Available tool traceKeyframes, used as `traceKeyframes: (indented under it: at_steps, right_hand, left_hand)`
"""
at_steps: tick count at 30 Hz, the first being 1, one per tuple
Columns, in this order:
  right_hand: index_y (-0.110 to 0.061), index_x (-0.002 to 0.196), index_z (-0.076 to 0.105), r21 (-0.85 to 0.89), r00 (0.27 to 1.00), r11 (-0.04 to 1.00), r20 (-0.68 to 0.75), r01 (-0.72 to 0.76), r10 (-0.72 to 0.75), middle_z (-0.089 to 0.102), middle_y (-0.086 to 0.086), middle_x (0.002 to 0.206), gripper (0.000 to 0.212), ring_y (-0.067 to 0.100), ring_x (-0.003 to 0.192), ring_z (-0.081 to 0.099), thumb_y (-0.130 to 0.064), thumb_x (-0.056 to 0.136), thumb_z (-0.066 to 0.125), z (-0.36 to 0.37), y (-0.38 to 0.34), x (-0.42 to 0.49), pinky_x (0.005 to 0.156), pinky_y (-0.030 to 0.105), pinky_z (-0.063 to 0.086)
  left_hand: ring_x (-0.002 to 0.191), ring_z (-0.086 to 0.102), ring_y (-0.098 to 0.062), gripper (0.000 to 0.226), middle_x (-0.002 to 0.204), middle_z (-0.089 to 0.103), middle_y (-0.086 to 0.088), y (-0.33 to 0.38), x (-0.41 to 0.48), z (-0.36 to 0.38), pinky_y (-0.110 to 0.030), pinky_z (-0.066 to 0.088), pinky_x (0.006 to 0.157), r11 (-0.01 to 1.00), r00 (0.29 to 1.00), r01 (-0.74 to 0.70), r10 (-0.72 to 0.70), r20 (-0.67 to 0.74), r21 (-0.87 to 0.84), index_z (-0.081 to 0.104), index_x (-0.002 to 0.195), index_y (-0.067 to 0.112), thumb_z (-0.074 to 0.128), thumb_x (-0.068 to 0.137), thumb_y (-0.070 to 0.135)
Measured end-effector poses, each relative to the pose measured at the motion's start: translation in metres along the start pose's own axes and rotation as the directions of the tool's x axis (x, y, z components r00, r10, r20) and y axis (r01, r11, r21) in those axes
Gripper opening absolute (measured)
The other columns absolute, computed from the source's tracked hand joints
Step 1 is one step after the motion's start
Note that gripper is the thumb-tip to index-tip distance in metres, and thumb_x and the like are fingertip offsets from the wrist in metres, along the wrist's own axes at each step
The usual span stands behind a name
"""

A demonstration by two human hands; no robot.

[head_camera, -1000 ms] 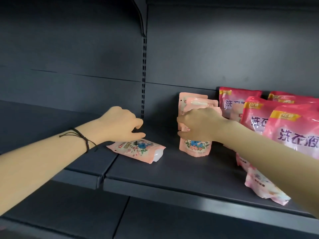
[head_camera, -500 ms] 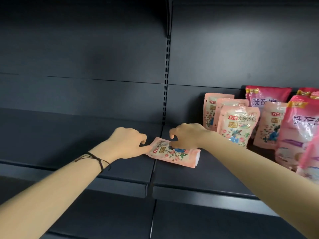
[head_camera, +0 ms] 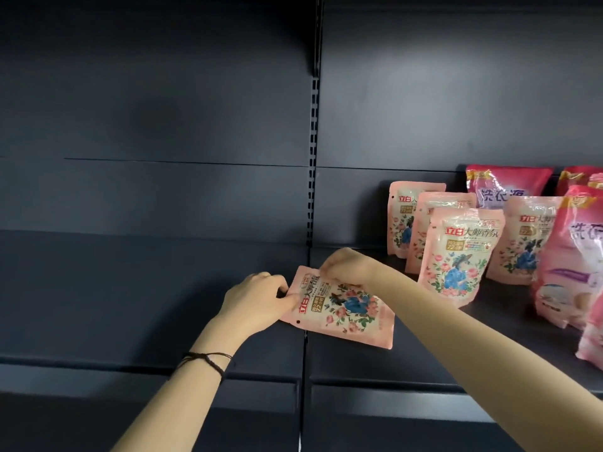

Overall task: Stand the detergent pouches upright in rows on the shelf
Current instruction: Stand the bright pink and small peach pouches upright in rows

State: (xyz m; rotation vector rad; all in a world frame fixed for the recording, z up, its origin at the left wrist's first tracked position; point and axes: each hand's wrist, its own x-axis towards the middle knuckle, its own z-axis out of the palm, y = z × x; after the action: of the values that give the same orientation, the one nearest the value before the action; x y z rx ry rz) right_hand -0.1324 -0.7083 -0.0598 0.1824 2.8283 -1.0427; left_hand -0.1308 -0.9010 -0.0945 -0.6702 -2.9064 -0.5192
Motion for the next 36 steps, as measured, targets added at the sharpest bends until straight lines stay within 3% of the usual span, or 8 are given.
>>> traceKeyframes:
  at_steps: [3,7,13,17,22,24,30,36]
  right_hand:
    - [-0.008,0.115,0.066,0.109,0.988,0.989,-0.131,0.097,-0.082,0.064,0.004,0.112,0.024,0.017,0.105,0.06,-0.013,0.096,0.052,-0.007,-0.004,-0.017,0.082,0.024,0.045]
    - [-0.015,0.096,0.066,0.353,0.956,0.908,-0.26,0.227,-0.138,0.068,0.001,0.094,0.016,0.01,0.083,0.066,-0.017,0.098,0.051,-0.025,-0.001,-0.051,0.07,0.023,0.053]
    - [-0.011,0.086,0.061,0.678,0.874,0.617,-0.484,0.399,-0.034,0.068,0.01,0.09,0.018,0.026,0.088,0.068,-0.016,0.099,0.049,-0.032,0.03,-0.096,0.084,0.039,0.055]
    - [-0.013,0.08,0.058,0.721,0.779,0.422,-0.625,0.55,0.05,0.063,0.004,0.078,0.019,0.02,0.075,0.062,-0.018,0.098,0.051,-0.042,0.064,-0.112,0.072,0.039,0.051]
    - [-0.023,0.071,0.058,0.697,0.704,0.268,-0.705,0.665,0.086,0.062,-0.003,0.074,0.029,0.01,0.07,0.061,-0.018,0.098,0.05,-0.063,0.102,-0.124,0.065,0.027,0.052]
    - [-0.023,0.075,0.06,0.677,0.693,0.289,-0.719,0.677,0.059,0.063,-0.006,0.073,0.026,0.008,0.068,0.062,-0.018,0.098,0.05,-0.071,0.115,-0.129,0.061,0.023,0.052]
    - [-0.023,0.097,0.06,0.477,0.659,0.64,-0.75,0.602,-0.061,0.069,-0.01,0.089,0.016,0.004,0.083,0.064,-0.01,0.097,0.05,-0.081,0.157,-0.146,0.066,0.019,0.052]
    - [-0.036,0.099,0.049,0.196,0.762,0.906,-0.621,0.375,-0.181,0.064,-0.022,0.089,0.025,-0.01,0.087,0.061,-0.013,0.093,0.056,-0.071,0.19,-0.16,0.066,0.012,0.052]
  left_hand:
    - [0.08,0.062,-0.008,0.013,0.085,0.066,0.015,0.004,0.001,-0.001,-0.035,0.051,0.07,0.948,0.999,0.046,-0.043,0.016,-0.315,0.062,0.09,0.032,0.054,0.09,0.043]
    - [0.078,0.069,-0.008,0.008,0.078,0.073,0.01,0.028,-0.003,-0.013,-0.035,0.055,0.072,0.702,0.989,-0.006,-0.102,-0.109,-0.712,0.066,0.083,0.023,0.059,0.088,0.024]
    - [0.066,0.063,0.005,0.011,0.071,0.068,0.015,0.096,-0.009,-0.018,-0.008,0.044,0.05,0.498,0.912,-0.266,-0.147,-0.383,-0.825,0.066,0.077,0.02,0.063,0.087,0.023]
    - [0.077,0.066,0.005,0.007,0.085,0.072,0.016,0.142,-0.011,0.001,-0.008,0.048,0.058,0.295,0.941,-0.276,-0.11,-0.319,-0.915,0.068,0.092,0.022,0.063,0.09,0.025]
    - [0.087,0.069,-0.003,0.012,0.093,0.073,0.012,0.191,-0.01,0.038,-0.016,0.053,0.064,0.293,0.966,-0.215,-0.074,-0.246,-0.932,0.065,0.101,0.021,0.056,0.095,0.018]
    - [0.086,0.069,-0.004,0.011,0.093,0.073,0.01,0.208,-0.008,0.05,-0.021,0.056,0.065,0.322,0.961,-0.21,-0.106,-0.256,-0.923,0.064,0.1,0.021,0.056,0.094,0.016]
    - [0.088,0.068,-0.002,0.011,0.091,0.072,0.013,0.234,-0.014,0.075,-0.022,0.056,0.067,0.421,0.923,-0.243,-0.178,-0.342,-0.874,0.063,0.096,0.022,0.058,0.093,0.013]
    - [0.094,0.063,0.008,0.013,0.094,0.07,0.016,0.235,-0.029,0.088,-0.01,0.051,0.067,0.568,0.91,-0.228,-0.163,-0.38,-0.791,0.063,0.1,0.022,0.056,0.093,0.014]
